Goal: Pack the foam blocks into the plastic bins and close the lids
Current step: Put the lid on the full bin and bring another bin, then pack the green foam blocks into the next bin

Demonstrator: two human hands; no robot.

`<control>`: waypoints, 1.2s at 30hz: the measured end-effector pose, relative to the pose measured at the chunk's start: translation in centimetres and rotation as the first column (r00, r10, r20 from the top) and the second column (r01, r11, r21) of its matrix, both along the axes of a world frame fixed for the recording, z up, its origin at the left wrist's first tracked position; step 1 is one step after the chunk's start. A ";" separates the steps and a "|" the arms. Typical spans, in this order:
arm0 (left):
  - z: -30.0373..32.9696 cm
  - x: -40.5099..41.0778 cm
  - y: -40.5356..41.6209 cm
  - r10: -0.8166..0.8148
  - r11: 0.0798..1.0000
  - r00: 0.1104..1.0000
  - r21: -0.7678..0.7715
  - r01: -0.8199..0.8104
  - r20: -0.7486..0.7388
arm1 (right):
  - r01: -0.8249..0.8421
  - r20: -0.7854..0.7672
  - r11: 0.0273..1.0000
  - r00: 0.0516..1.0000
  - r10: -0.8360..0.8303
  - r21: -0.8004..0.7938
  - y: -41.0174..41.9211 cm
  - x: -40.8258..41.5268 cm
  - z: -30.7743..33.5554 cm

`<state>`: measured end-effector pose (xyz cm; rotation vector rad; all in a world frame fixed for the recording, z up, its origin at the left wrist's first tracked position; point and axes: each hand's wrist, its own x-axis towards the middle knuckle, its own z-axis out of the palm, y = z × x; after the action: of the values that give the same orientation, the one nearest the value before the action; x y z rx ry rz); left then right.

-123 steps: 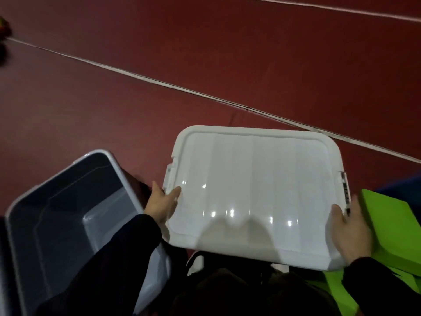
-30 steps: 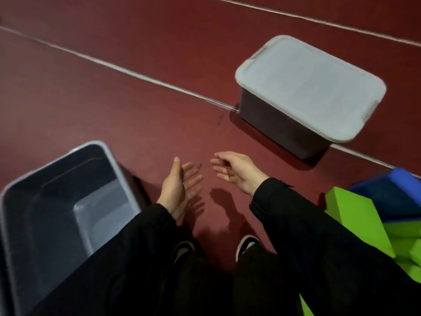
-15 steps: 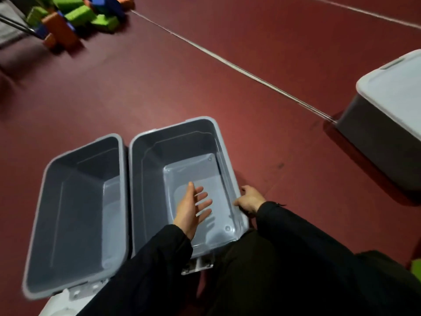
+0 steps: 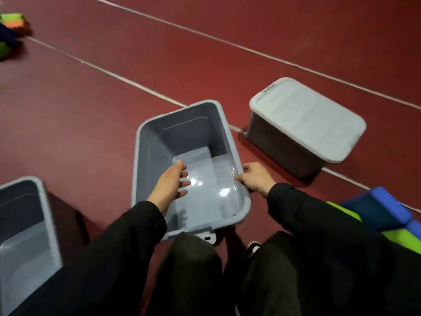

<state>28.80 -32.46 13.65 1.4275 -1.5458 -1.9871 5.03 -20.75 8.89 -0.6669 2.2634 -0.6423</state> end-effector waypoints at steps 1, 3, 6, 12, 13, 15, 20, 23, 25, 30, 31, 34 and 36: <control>0.8 -1.4 0.1 -0.061 0.997 0.998 -0.039 0.061 0.015 | 0.044 0.027 0.999 0.999 -0.044 -0.025 1.9 -2.0 0.6; 1.8 -4.0 0.8 -0.187 0.975 0.981 -0.112 0.191 0.046 | 0.123 0.101 0.992 0.988 -0.118 -0.040 6.5 -5.0 1.3; 1.7 -7.7 3.8 -0.320 0.929 0.942 -0.159 0.333 0.102 | 0.242 0.177 0.970 0.956 -0.233 -0.031 13.4 -7.6 0.7; -4.2 -12.8 12.4 -0.546 0.799 0.785 -0.099 0.593 0.293 | 0.536 0.308 0.844 0.808 -0.502 -0.030 22.7 -5.4 -9.2; -5.6 -13.1 13.7 -0.572 0.777 0.749 -0.071 0.625 0.335 | 0.577 0.325 0.816 0.778 -0.537 -0.031 23.8 -4.2 -10.9; -7.9 -13.3 16.3 -0.622 0.739 0.681 0.002 0.673 0.386 | 0.642 0.377 0.765 0.720 -0.582 -0.046 25.1 -2.5 -13.4; -10.9 -13.7 19.5 -0.717 0.621 0.540 0.051 0.782 0.441 | 0.623 0.580 0.775 0.671 -0.461 -0.106 26.0 -2.0 -12.0; -12.1 -14.7 20.2 -0.683 0.614 0.533 -0.005 0.790 0.500 | 0.591 0.695 0.798 0.623 -0.359 -0.117 27.3 -1.2 -12.0; -12.7 -15.2 20.6 -0.684 0.584 0.511 -0.028 0.811 0.521 | 0.575 0.671 0.816 0.628 -0.395 -0.058 28.4 -0.1 -12.9; -12.1 -16.8 21.4 -0.719 0.548 0.509 -0.063 0.834 0.474 | 0.754 0.433 0.644 0.541 -0.721 0.130 34.4 1.9 -15.9; -11.8 -17.0 21.6 -0.726 0.543 0.510 -0.070 0.837 0.462 | 0.765 0.393 0.622 0.526 -0.754 0.170 36.0 2.4 -16.3; -10.7 -17.8 22.3 -0.745 0.545 0.530 -0.089 0.834 0.405 | 0.812 0.333 0.537 0.453 -0.827 0.229 39.9 4.1 -17.5; -9.6 -18.6 22.7 -0.772 0.502 0.500 -0.107 0.858 0.392 | 0.853 0.296 0.456 0.381 -0.876 0.252 42.0 5.4 -18.3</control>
<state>10.17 -9.77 4.09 0.9164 -2.9709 -1.8158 10.42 21.24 -9.41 0.7795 2.0790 -1.0656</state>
